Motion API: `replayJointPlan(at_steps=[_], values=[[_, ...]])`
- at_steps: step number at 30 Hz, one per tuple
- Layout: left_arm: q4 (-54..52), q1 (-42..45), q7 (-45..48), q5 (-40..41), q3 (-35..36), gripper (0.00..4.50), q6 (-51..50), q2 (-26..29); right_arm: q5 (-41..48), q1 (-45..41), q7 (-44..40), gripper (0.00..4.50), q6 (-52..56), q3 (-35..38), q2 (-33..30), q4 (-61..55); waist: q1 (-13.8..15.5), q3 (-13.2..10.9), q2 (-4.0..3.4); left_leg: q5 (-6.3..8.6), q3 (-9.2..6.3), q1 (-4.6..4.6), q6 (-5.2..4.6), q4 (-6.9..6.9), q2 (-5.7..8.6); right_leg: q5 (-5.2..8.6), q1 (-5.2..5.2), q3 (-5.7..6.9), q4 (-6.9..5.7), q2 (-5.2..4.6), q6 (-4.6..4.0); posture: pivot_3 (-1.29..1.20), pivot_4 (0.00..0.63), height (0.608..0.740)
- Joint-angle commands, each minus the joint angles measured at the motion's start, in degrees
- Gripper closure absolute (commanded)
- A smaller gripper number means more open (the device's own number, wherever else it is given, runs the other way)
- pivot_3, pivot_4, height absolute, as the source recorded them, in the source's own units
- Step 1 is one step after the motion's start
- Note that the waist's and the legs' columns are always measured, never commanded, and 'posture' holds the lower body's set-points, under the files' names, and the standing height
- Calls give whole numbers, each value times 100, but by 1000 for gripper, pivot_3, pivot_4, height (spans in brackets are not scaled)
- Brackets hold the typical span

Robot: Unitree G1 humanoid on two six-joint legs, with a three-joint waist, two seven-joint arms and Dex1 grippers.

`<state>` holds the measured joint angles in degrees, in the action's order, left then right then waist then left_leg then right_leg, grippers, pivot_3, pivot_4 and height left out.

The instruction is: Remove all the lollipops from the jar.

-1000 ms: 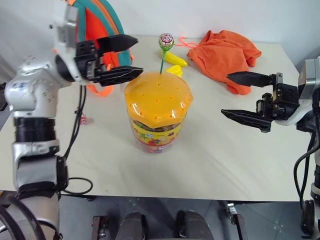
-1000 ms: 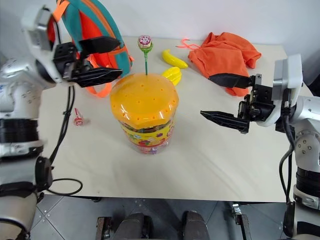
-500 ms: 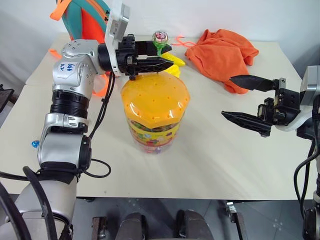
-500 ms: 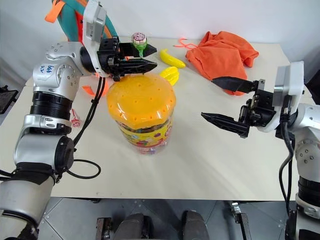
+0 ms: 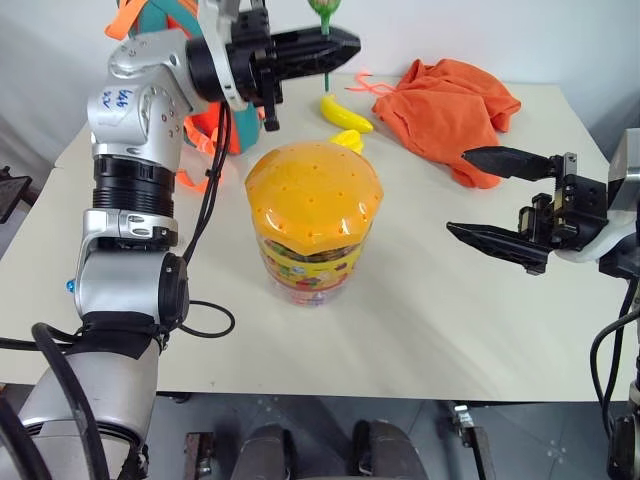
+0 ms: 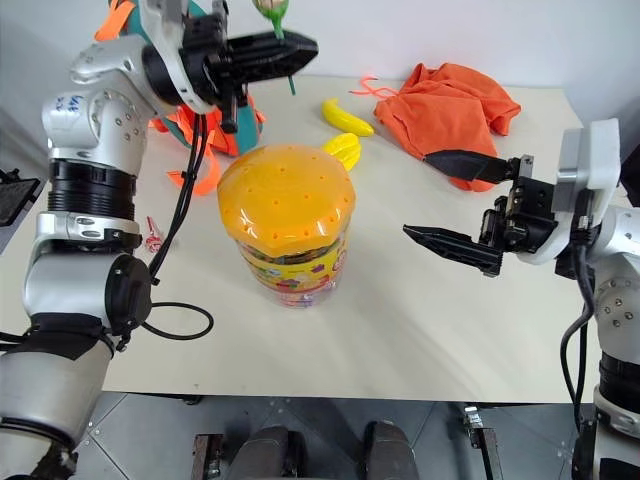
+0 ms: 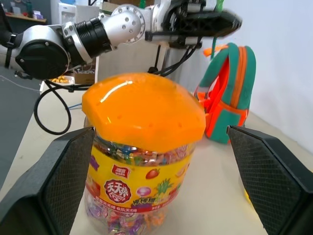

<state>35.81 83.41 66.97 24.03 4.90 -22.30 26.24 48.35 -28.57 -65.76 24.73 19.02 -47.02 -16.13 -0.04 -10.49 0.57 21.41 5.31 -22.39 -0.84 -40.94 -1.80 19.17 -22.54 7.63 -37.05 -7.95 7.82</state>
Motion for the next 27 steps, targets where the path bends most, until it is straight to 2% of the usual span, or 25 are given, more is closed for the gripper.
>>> replayJointPlan(at_steps=[1,5,7,11,15,17,21,27], values=[[-317,268,-948,-338,106,4436,-729,507,34,-113,-43,0,-95,132,-97,15,-11,0,0,0,0,0,0,2,0,0,0,-1,0,0,0,0,150,740],[-501,237,-1753,-694,-47,4436,-2162,1148,3,-179,-113,0,-86,70,-108,106,-36,1,-1,0,0,11,0,12,0,0,0,-2,-1,2,0,0,150,740],[-981,-171,-1816,-891,-259,4436,-2878,1696,-42,-283,-201,0,-103,-3,-118,227,-35,1,-2,0,0,10,0,13,0,0,-2,-1,-3,2,0,0,150,740],[-2413,-1461,-1683,-895,-738,4436,-4357,2790,-127,-517,-350,0,-120,-132,-113,458,-69,1,-3,0,-2,14,0,17,-1,0,-5,-9,-5,2,0,0,150,740],[-3910,-3027,-1410,-371,-826,4436,-5522,3680,-230,-714,-486,0,-152,-274,-73,666,-55,-1,0,0,-16,13,0,18,-2,0,-4,-17,-8,2,0,0,150,740],[-4338,-3512,-1408,-181,-713,4436,-5782,3817,-265,-779,-541,0,-167,-325,-47,736,16,-1,1,0,-18,6,0,10,-2,0,-3,-19,-8,2,0,0,150,740],[-4610,-4184,-1850,-127,-366,4436,-6162,3681,-307,-882,-619,0,-198,-402,-14,829,111,-1,1,1,-21,-3,0,-4,0,0,2,-30,-5,2,0,0,150,740],[-4484,-4455,-2141,-155,-504,4436,-5882,3517,-334,-938,-685,0,-208,-430,-9,901,149,-1,1,1,-9,-2,0,-4,2,0,2,-33,-4,3,0,0,150,740]])
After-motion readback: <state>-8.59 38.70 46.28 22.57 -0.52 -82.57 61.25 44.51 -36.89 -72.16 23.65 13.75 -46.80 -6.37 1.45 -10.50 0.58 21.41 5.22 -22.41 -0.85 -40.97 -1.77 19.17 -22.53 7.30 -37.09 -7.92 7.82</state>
